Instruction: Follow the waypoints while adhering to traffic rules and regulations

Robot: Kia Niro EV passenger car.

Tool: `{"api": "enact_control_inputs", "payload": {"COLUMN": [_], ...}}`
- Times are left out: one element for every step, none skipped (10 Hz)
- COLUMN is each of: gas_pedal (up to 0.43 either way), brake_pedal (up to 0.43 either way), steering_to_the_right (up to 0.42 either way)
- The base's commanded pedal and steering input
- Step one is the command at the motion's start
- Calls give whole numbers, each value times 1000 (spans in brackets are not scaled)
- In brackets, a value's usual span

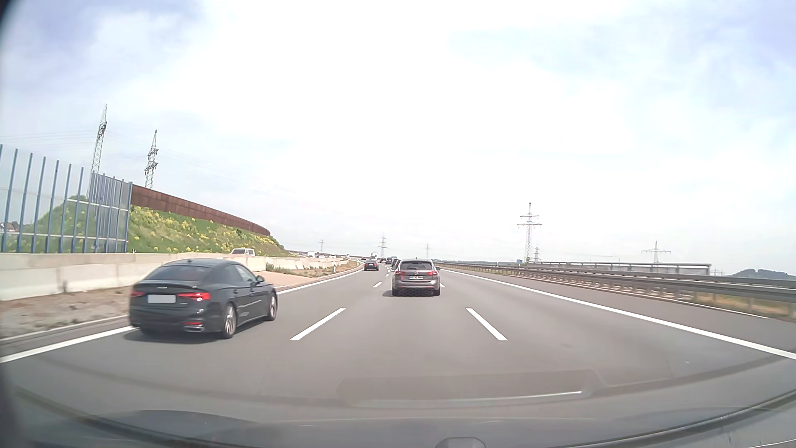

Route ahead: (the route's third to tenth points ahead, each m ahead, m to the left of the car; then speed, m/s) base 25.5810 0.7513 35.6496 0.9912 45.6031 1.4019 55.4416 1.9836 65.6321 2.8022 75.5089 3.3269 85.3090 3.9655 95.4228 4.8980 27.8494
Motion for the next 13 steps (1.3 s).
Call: {"api": "enact_control_inputs", "payload": {"gas_pedal": [398,398,398,398,398,398,409,449,520,531,531,531,531], "brake_pedal": [0,0,0,0,0,0,0,0,0,0,0,0,0], "steering_to_the_right": [-6,-6,-6,-6,-6,-5,-5,-5,-5,-6,-6,-7,-8]}}
